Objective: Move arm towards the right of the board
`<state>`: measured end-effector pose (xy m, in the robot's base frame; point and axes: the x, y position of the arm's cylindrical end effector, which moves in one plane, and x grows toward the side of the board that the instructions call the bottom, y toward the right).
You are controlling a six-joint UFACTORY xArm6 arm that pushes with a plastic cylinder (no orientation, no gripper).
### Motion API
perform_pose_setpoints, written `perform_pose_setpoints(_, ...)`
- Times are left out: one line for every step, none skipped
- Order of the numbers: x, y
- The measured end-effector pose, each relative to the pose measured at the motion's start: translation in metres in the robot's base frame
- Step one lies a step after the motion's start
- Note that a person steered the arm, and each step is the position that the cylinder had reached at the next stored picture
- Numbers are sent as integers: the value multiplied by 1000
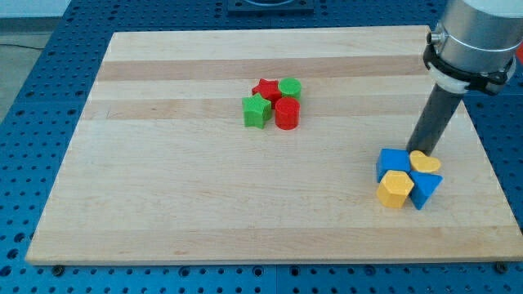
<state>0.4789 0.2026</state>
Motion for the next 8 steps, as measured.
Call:
perform_pose_setpoints(0,0)
perform_pose_setpoints(0,-5)
perform_pose_setpoints(0,-6)
perform_pose_setpoints(0,-6)
perform_pose_setpoints(1,-6)
perform_pose_setpoints(1,-6)
perform_pose_setpoints(1,-6)
perform_pose_setpoints(-3,-6)
